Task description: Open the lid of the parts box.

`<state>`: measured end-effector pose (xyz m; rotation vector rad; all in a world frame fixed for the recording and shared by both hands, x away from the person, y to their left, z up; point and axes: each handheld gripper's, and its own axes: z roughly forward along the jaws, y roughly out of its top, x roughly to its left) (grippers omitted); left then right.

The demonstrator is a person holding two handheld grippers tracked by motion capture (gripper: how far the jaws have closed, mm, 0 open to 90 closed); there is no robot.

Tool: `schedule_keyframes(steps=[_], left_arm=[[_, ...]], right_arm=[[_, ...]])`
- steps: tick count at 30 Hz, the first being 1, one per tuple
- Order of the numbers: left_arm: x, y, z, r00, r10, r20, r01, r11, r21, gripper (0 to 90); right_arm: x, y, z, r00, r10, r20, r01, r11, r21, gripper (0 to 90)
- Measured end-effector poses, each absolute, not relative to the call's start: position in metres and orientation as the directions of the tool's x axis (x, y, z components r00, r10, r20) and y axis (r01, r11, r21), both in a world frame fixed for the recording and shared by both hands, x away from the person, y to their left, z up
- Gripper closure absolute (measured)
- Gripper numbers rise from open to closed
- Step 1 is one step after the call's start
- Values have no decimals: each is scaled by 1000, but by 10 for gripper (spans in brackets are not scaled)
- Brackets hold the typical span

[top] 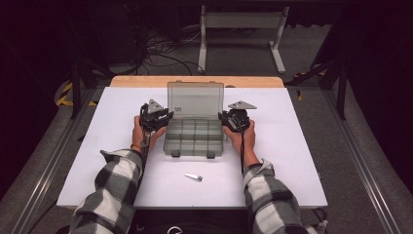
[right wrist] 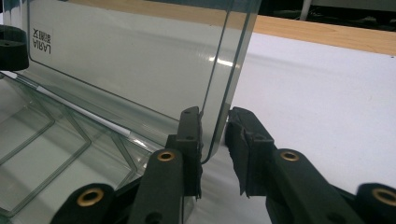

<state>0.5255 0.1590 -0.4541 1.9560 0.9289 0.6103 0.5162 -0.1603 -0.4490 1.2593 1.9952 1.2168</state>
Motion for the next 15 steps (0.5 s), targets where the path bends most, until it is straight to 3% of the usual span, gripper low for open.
schedule_keyframes(steps=[15], left_arm=[[524,157,-452,588,803,96,369,-372,852,683]], right_arm=[[515,-162,-449,-433,900,46,457,176,872,625]])
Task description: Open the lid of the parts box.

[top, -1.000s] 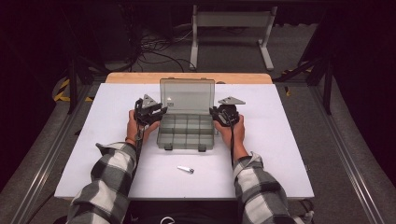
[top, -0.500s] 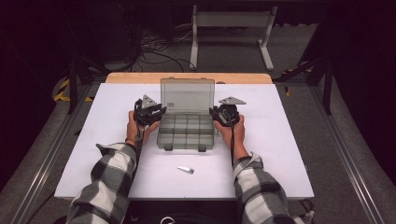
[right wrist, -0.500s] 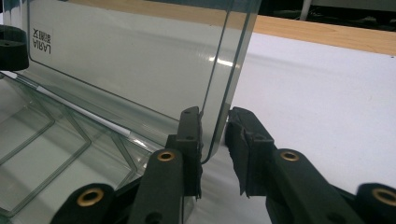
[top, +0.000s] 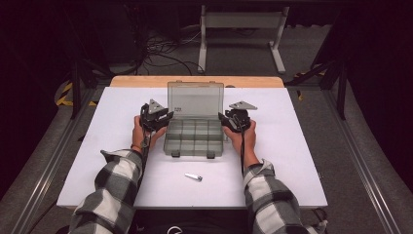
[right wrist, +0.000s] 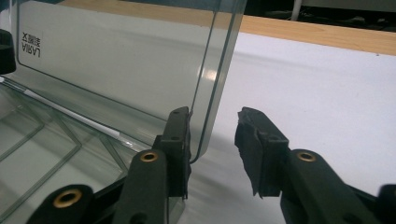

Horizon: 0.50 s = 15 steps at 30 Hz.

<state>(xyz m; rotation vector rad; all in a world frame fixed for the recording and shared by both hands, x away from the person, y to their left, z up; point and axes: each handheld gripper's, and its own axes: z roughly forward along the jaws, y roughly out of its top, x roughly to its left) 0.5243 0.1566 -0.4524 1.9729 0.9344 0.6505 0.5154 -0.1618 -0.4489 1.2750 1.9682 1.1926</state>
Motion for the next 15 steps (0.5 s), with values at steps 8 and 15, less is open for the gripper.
schedule_keyframes(steps=[8,15], left_arm=[[522,155,-448,591,797,121,366,-399,841,655],[516,161,-438,610,778,150,332,-423,843,646]], right_arm=[[515,-165,-447,-419,907,34,459,179,870,572],[511,-171,-439,-428,903,37,437,171,883,558]])
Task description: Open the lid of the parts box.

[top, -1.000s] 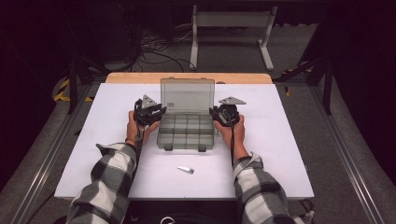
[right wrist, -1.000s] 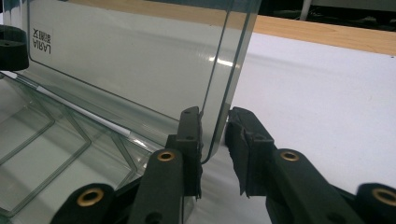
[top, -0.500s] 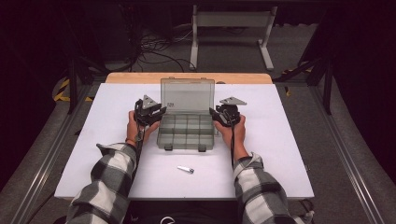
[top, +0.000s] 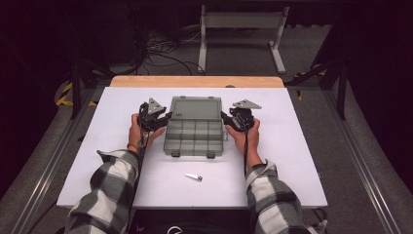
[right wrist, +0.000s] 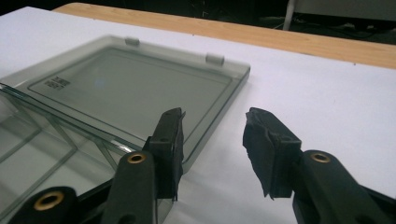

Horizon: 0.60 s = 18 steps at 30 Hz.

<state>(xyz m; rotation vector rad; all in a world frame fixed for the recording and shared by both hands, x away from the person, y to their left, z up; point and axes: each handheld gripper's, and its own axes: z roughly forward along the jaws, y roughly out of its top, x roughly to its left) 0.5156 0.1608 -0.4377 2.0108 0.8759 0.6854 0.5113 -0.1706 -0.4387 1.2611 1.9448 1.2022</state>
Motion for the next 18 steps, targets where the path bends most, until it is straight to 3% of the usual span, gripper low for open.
schedule_keyframes(steps=[10,18], left_arm=[[495,168,-420,655,731,192,255,-453,854,592],[475,172,-412,688,691,222,190,-467,864,554]], right_arm=[[495,-173,-419,-507,862,22,375,198,906,546],[477,-171,-411,-578,814,-67,295,284,912,537]])
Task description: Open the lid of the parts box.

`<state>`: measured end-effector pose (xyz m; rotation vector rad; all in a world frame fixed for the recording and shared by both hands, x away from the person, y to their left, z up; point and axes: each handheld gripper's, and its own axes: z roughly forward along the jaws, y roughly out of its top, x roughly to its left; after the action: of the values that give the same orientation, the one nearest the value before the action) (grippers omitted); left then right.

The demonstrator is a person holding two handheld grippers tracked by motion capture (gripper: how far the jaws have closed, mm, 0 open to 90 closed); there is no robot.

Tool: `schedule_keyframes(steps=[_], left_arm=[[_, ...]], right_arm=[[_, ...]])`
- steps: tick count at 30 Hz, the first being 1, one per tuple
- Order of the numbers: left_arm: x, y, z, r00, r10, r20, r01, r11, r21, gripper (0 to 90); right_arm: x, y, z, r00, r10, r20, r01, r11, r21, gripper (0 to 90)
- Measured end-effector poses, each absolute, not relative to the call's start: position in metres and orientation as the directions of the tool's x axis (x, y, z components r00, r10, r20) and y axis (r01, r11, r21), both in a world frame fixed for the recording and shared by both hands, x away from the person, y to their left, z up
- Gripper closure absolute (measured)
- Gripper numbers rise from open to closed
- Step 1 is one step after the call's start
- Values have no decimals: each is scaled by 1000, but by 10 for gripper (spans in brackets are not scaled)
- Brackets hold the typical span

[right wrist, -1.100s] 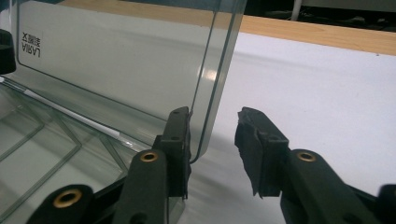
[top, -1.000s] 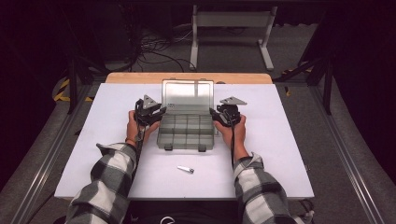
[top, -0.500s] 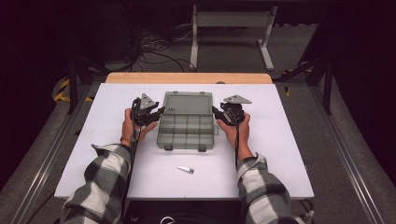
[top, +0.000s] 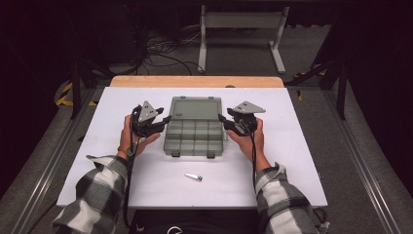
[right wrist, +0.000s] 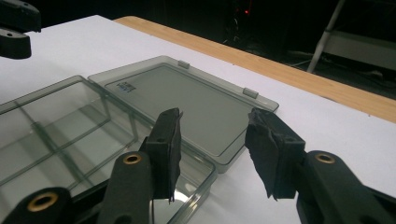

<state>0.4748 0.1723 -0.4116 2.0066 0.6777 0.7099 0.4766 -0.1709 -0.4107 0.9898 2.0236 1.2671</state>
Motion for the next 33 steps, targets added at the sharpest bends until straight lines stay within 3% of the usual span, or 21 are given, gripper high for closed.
schedule_keyframes(steps=[12,22,33], left_arm=[[439,184,-410,730,635,253,103,-468,878,497],[420,186,-413,754,600,267,67,-475,878,346],[394,191,-411,772,556,308,11,-497,868,203]], right_arm=[[449,-166,-405,-664,741,-100,226,326,918,512],[431,-164,-404,-700,705,-113,203,348,915,475],[403,-171,-402,-725,674,-142,171,377,910,359]])
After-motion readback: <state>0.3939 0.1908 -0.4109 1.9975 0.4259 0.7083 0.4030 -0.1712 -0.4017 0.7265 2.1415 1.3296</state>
